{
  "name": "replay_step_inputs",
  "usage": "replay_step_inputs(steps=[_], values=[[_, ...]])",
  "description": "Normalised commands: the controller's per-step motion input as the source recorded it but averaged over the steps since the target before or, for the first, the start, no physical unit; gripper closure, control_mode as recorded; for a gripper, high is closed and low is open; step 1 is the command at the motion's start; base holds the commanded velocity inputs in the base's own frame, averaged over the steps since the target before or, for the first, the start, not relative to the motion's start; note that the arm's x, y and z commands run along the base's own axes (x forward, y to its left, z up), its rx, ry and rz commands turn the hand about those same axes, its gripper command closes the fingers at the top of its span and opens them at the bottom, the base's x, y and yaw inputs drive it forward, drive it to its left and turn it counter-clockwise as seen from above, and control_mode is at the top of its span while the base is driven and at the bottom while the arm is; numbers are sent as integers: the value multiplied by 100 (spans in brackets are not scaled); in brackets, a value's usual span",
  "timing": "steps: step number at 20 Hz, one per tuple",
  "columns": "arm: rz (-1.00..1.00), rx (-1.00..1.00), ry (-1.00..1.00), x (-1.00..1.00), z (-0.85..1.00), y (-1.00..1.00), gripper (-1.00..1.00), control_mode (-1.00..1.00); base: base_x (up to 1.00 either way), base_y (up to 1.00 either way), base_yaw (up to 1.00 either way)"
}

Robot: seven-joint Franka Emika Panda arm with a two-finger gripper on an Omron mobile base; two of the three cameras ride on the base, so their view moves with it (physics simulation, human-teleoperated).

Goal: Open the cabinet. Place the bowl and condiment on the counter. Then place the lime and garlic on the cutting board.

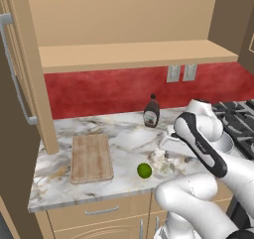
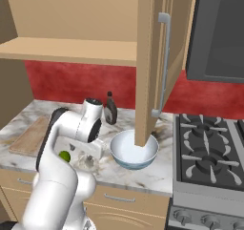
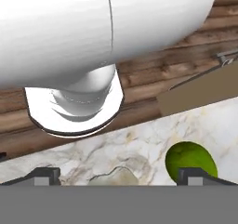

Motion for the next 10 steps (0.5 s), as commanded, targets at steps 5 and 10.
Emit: replay_step_inputs(steps=[5, 10], values=[[13, 0, -1, 15, -53, 0, -100, -100, 0, 0, 0], [11, 0, -3, 29, -44, 0, -100, -100, 0, 0, 0]])
